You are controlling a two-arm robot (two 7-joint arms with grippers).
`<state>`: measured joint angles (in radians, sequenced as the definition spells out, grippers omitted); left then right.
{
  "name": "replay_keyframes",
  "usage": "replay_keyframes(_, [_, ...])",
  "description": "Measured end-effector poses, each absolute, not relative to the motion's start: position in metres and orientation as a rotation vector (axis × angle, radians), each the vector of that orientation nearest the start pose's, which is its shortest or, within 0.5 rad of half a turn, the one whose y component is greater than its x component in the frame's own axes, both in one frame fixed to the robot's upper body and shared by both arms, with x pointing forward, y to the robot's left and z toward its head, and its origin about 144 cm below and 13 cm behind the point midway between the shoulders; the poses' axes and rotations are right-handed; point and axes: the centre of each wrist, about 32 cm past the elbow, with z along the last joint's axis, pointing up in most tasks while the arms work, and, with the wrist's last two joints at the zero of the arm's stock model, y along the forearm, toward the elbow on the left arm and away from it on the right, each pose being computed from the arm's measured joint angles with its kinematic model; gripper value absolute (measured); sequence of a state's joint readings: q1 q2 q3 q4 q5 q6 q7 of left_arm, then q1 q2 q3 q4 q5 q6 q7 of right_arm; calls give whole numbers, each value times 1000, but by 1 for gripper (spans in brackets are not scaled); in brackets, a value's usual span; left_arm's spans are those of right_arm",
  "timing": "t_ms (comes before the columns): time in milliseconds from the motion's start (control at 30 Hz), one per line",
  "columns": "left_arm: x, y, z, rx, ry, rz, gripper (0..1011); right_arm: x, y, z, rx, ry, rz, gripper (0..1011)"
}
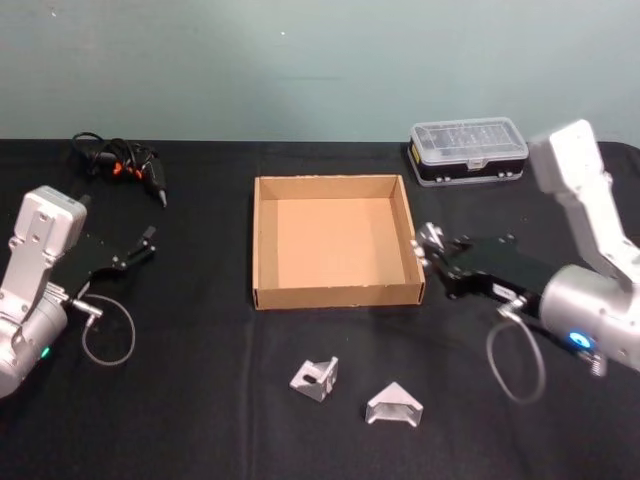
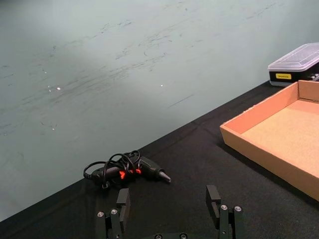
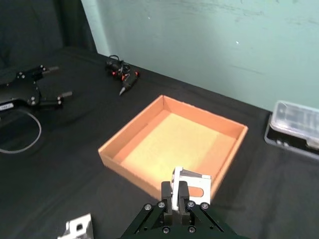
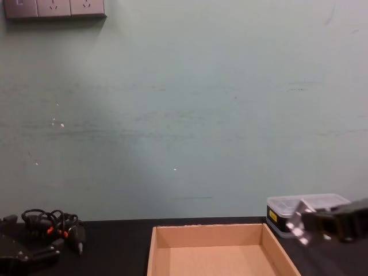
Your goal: Use one hand to pick up the angle iron from the table and place it into the box.
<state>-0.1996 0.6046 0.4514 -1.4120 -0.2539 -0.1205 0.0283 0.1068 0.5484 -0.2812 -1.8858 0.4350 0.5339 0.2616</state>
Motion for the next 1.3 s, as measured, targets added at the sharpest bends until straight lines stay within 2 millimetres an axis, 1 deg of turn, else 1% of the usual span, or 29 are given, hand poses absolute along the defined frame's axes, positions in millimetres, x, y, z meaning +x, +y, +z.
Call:
replay_keyframes(33, [489, 310, 1140, 304, -285, 1248, 1000, 461, -251, 1254, -329, 104, -942, 85])
replay_keyframes(67, [489, 310, 1140, 304, -285, 1248, 1000, 461, -251, 1254, -329, 104, -942, 86])
replay_keyframes(167, [489, 310, 1140, 304, -285, 1248, 1000, 474, -236, 1254, -335, 93, -943, 85])
replay_keyframes(300, [489, 310, 1140, 304, -285, 1248, 1000, 488, -222, 1251, -349, 83, -957, 85])
replay_keyframes(667, [489, 310, 1140, 304, -285, 1248, 1000, 525, -197, 1235, -407, 84, -1010, 85])
replay_keyframes(967, [489, 310, 1140, 304, -285, 1248, 1000, 543, -189, 1223, -443, 94, -1033, 86])
replay_keyframes(1300, [489, 310, 1140, 304, -285, 1248, 1000, 547, -185, 1211, -485, 102, -1034, 85])
